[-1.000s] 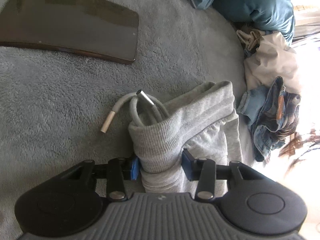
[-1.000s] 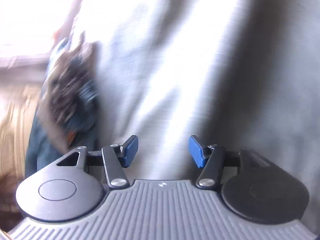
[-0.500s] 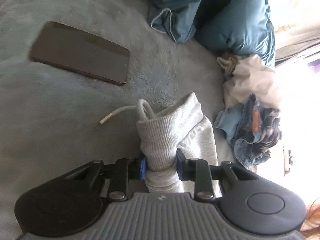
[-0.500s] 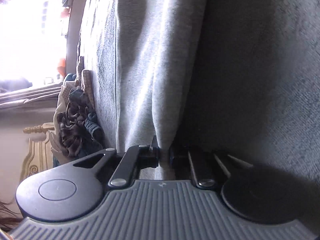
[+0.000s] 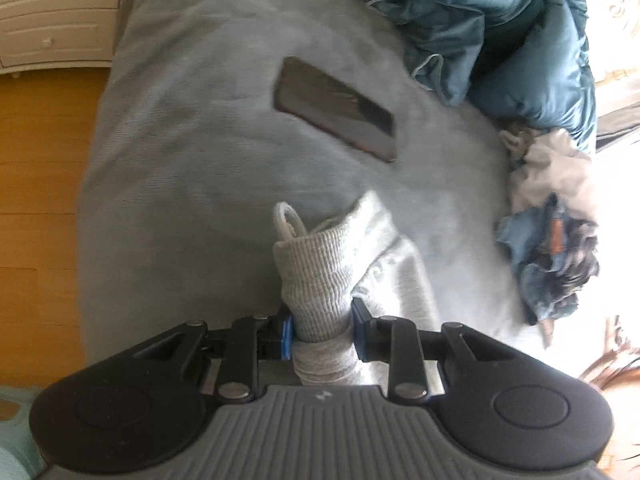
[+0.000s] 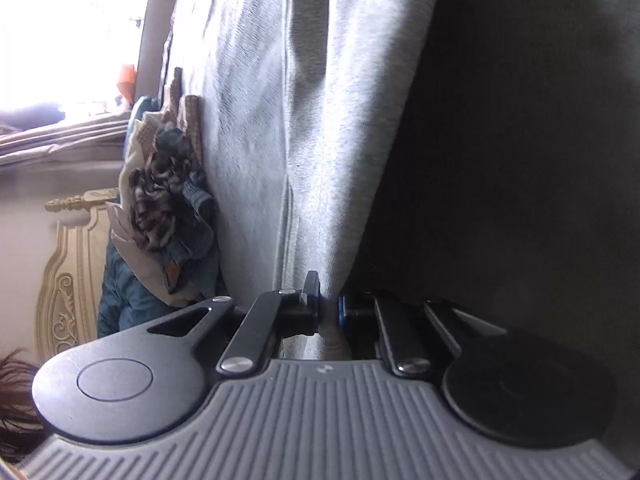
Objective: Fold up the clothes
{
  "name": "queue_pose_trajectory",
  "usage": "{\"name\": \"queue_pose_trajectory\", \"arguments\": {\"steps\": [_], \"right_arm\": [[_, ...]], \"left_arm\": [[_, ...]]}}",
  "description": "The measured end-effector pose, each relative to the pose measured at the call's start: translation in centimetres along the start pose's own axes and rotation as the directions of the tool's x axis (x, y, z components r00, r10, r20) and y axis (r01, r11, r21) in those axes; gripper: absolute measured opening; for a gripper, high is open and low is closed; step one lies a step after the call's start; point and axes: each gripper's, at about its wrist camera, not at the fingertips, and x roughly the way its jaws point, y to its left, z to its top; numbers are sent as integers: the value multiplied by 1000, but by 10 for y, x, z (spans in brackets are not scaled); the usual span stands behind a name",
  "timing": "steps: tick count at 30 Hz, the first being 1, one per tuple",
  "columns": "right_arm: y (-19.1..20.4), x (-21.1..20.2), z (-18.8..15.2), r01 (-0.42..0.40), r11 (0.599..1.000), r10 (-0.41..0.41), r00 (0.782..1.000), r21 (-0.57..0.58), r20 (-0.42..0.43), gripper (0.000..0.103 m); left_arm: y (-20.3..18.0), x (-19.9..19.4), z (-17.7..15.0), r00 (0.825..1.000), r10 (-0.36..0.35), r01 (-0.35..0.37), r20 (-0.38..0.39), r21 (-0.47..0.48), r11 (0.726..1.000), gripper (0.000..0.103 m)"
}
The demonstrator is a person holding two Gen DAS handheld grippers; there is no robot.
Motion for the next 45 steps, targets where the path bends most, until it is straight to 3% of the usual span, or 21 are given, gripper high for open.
{"name": "queue_pose_trajectory", "arguments": {"steps": [2,5,7,9,10,11,13,16,18,20,21,22,24,25,27,29,33,38,41,43,45], "right_arm": [[-14,2,-5,34,999,-33,999,8,-15,7],[-28,12,-3,125,991,-128,991,-56,-49,11],[-29,17,1,204,969,-218,972,-140,-86,23],[-12,11,1,257,930,-298,946,-262,-130,32],[-3,7,0,280,901,-342,928,-331,-147,43],[7,3,0,299,867,-387,908,-399,-161,47],[34,-3,-8,284,782,-445,877,-555,-178,47],[78,-8,-23,197,617,-502,844,-762,-188,47],[110,6,-42,87,498,-475,860,-863,-187,47],[140,40,-67,-24,347,-443,877,-938,-186,46],[154,61,-80,-79,271,-431,881,-959,-194,44],[166,87,-94,-134,201,-428,879,-970,-210,40],[181,133,-121,-239,95,-431,865,-966,-257,37],[186,155,-134,-287,40,-439,855,-957,-275,37],[195,194,-158,-365,-92,-472,836,-927,-282,37],[204,221,-178,-418,-201,-499,822,-886,-275,37],[216,256,-201,-515,-267,-545,778,-815,-313,37],[211,293,-219,-592,-308,-627,715,-745,-309,37],[205,300,-224,-621,-316,-653,691,-718,-310,37],[204,301,-227,-631,-321,-662,683,-706,-309,37],[204,298,-231,-641,-338,-669,678,-689,-303,27]], "left_arm": [[7,15,-1,999,35,-33,-19,63,997,30],[24,29,1,993,56,-51,-104,50,997,36],[30,20,8,992,43,-38,-121,45,998,43],[29,8,15,991,50,-37,-124,100,994,46],[27,2,19,991,63,-46,-118,142,989,46],[22,-6,22,992,85,-66,-93,195,979,45],[11,-19,31,993,110,-94,-38,306,947,46],[-12,-24,40,996,88,-89,21,449,889,49],[-36,-8,40,997,79,-65,0,575,815,50],[-65,18,34,993,110,-39,-52,719,694,50],[-81,31,26,989,135,-35,-58,800,599,50],[-96,40,18,989,145,-35,-41,872,487,50],[-118,51,1,994,109,-13,-18,961,276,50],[-127,54,-6,996,86,5,-22,982,187,50],[-140,59,-12,997,50,58,-63,994,89,53],[-149,64,-15,996,22,91,-92,995,41,57],[-157,82,-19,987,40,155,-153,987,-44,57],[-147,102,-25,973,89,223,-215,970,-99,43],[-141,100,-24,970,71,239,-231,961,-137,38],[-138,97,-22,972,56,234,-228,960,-153,27],[-135,94,-20,974,38,228,-224,961,-157,20]]}}
